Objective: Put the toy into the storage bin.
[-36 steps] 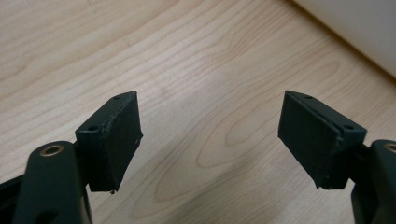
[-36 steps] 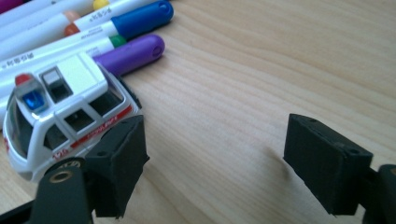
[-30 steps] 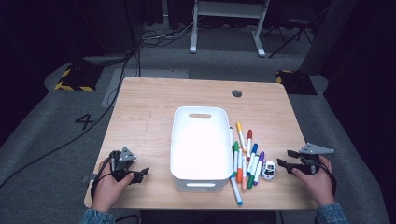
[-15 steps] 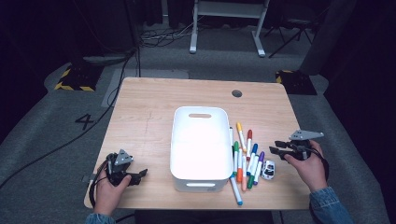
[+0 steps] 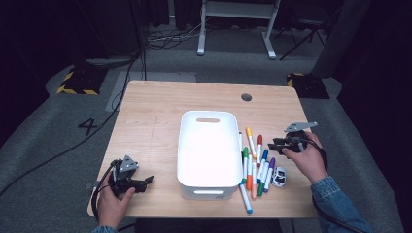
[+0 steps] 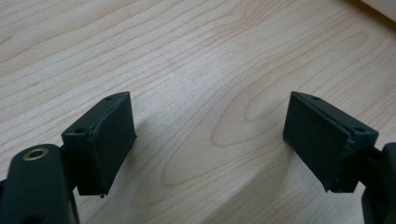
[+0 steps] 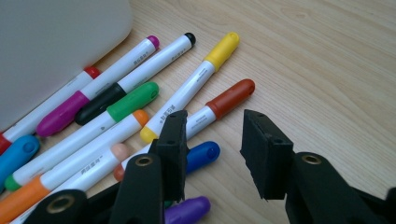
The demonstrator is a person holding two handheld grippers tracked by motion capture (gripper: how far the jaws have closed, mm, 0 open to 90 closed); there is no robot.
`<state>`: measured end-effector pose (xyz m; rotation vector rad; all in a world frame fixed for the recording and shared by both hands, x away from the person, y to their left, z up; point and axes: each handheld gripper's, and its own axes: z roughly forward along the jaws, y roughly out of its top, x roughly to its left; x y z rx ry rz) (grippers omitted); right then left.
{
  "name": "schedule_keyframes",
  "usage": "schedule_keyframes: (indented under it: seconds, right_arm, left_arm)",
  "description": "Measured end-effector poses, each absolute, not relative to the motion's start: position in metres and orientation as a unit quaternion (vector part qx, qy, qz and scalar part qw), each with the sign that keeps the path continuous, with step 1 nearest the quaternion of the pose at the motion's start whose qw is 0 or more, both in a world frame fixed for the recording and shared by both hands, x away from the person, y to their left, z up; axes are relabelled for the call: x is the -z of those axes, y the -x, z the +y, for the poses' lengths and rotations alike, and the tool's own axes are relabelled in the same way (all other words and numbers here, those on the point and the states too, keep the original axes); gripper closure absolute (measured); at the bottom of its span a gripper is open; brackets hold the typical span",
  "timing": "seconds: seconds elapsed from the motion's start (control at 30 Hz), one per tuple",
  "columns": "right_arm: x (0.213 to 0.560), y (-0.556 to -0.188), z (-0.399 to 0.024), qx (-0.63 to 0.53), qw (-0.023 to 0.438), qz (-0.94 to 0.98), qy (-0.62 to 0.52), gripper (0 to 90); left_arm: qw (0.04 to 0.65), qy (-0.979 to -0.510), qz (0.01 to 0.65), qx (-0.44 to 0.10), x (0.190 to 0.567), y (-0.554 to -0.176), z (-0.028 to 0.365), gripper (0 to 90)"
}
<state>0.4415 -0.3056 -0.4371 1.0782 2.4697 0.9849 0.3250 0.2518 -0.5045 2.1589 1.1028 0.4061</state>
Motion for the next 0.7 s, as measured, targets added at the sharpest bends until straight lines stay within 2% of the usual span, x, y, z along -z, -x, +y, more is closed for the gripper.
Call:
schedule_keyframes:
  seconds: [0.23, 0.5, 0.7]
  right_arm:
    - [0.447, -0.459, -0.290, -0.314, 0.122, 0.860, -0.384, 61.0]
    - [0.462, -0.464, -0.275, -0.282, 0.080, 0.855, -0.428, 63.1]
    - [0.463, -0.469, -0.267, -0.277, 0.080, 0.852, -0.437, 64.7]
  left_arm:
    - [0.335, -0.828, 0.423, -0.155, 0.504, -0.325, 0.252, 16.9]
    - [0.334, -0.828, 0.423, -0.154, 0.504, -0.325, 0.252, 16.8]
    - [0.334, -0.828, 0.423, -0.155, 0.504, -0.325, 0.252, 16.8]
